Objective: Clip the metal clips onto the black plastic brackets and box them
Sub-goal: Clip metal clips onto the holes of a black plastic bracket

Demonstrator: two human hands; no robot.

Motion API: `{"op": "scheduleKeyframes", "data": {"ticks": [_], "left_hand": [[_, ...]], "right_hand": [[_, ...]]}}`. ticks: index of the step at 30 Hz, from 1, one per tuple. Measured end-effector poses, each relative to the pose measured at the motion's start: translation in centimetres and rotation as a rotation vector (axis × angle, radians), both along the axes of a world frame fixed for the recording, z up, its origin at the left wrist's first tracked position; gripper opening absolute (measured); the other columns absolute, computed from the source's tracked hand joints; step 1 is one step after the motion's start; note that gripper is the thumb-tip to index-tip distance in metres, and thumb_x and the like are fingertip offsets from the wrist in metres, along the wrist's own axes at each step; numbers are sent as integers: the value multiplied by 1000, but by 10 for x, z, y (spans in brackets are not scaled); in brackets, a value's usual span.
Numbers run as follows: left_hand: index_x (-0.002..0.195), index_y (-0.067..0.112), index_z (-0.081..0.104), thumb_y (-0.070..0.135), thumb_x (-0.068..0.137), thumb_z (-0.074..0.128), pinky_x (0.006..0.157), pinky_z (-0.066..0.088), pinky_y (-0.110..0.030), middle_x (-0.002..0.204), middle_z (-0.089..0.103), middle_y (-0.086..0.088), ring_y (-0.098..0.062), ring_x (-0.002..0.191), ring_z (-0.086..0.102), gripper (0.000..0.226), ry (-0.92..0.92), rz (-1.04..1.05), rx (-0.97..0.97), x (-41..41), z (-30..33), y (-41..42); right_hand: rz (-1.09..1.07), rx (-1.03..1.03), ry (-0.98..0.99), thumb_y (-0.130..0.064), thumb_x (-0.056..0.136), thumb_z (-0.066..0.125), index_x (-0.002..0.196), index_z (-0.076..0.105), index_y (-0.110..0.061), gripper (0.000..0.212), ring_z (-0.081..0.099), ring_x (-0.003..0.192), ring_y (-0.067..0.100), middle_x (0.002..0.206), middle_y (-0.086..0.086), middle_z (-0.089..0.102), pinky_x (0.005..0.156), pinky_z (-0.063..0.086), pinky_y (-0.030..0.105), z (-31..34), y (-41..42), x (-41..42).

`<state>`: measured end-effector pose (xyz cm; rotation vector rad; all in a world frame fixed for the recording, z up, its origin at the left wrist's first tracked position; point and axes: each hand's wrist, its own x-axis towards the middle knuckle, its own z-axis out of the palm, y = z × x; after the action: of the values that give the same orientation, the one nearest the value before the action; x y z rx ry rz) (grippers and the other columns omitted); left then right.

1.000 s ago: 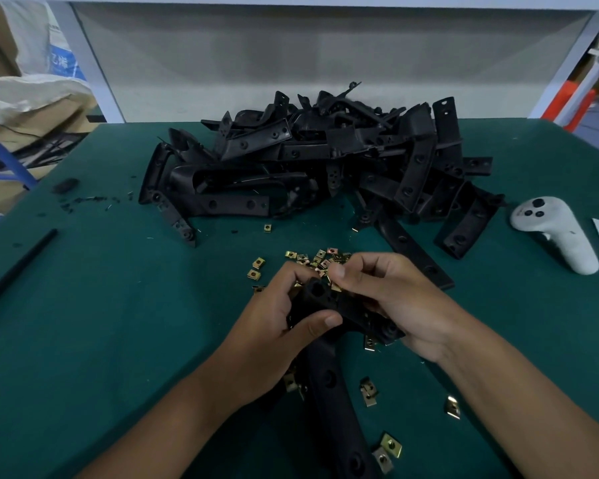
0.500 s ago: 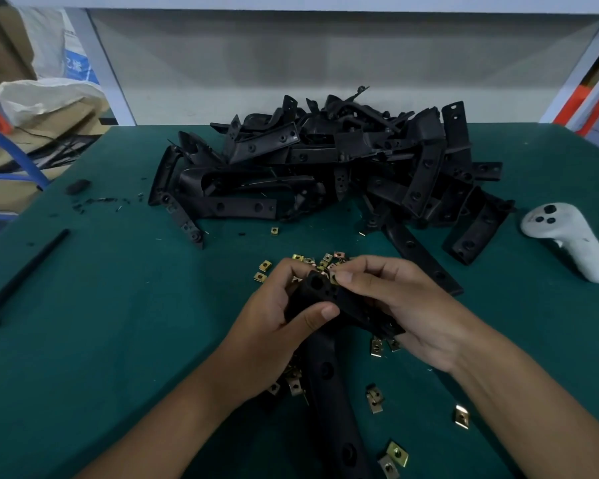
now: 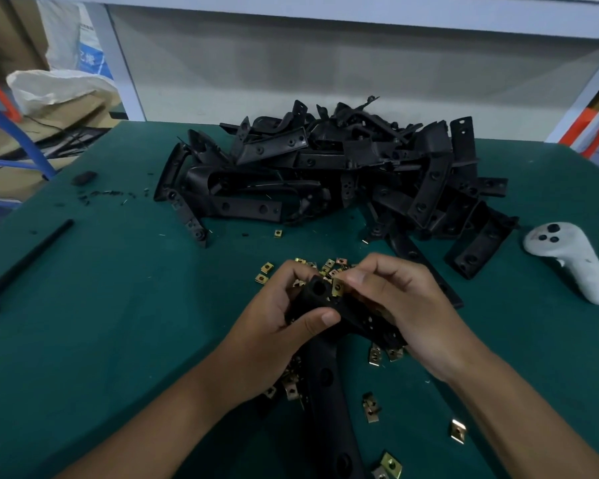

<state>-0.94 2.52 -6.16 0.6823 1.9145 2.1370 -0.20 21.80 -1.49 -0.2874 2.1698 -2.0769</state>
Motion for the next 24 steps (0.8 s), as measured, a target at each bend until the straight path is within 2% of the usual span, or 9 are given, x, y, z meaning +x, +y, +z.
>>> {"op": "scheduleKeyframes", "data": {"ticks": [4, 7, 10, 12, 14, 16, 19, 22, 24], "left_hand": [[115, 28, 60, 35, 91, 71, 76, 55, -23, 102, 70, 4, -12, 91, 67, 28, 28, 59, 16, -1, 0, -1], [116, 33, 63, 35, 90, 70, 81, 55, -24, 107, 70, 2, -15, 99, 68, 27, 53, 67, -14, 0, 2, -1], [112, 32, 67, 36, 88, 71, 80, 55, -25, 106, 69, 3, -14, 97, 67, 24, 25, 73, -2, -1, 5, 0], [111, 27, 66, 37, 89, 70, 76, 55, -24, 100, 68, 3, -12, 91, 66, 24, -18, 39, 14, -1, 6, -2], [113, 26, 64, 41, 90, 70, 73, 55, -24, 97, 66, 3, -11, 87, 65, 28, -73, -21, 22, -1, 6, -5], [117, 26, 62, 48, 89, 71, 73, 55, -26, 96, 65, 2, -14, 87, 65, 36, -124, -64, 14, 0, 6, -7], [119, 23, 60, 49, 89, 74, 78, 58, -34, 103, 67, -13, -25, 93, 68, 43, -210, -87, 53, -1, 5, -7], [116, 19, 59, 38, 93, 73, 92, 57, -53, 113, 63, -37, -46, 104, 67, 33, -313, -111, 181, -4, 3, -7], [114, 18, 58, 30, 97, 69, 91, 56, -55, 107, 66, -39, -48, 99, 69, 24, -372, -160, 266, -4, 5, -8]], "right_hand": [[-1, 95, 106, -38, 92, 66, 90, 76, -17, 24, 68, 85, 27, 92, 12, 72, 77, 53, 28, -7, 1, -1], [77, 85, 103, -45, 96, 58, 96, 79, -26, 28, 72, 96, 14, 101, 1, 76, 85, 55, 22, -7, 6, -2], [-29, 97, 71, -47, 103, 48, 96, 80, -26, 39, 72, 102, 15, 104, -2, 78, 93, 55, 30, -11, 12, -9], [-150, 406, 215, -49, 101, 51, 106, 78, -28, 35, 68, 105, 7, 107, -12, 76, 95, 52, 32, -16, 17, -13], [-68, 867, 334, -44, 97, 61, 127, 69, -34, 33, 54, 111, 2, 119, -21, 66, 98, 44, 33, -22, 21, -14], [3, 1075, 358, -32, 97, 66, 130, 65, -39, 35, 45, 111, 5, 121, -21, 59, 99, 39, 34, -28, 22, -14], [-53, 1019, 418, -40, 95, 62, 110, 72, -36, 19, 48, 98, 6, 103, -21, 61, 91, 42, 37, -28, 21, -14], [-99, 1033, 448, -41, 99, 54, 105, 71, -32, 20, 52, 96, 9, 98, -18, 62, 88, 43, 38, -28, 20, -15], [-158, 981, 456, -37, 102, 51, 102, 69, -26, 22, 55, 94, 10, 96, -15, 63, 85, 45, 37, -32, 20, -16]]}}
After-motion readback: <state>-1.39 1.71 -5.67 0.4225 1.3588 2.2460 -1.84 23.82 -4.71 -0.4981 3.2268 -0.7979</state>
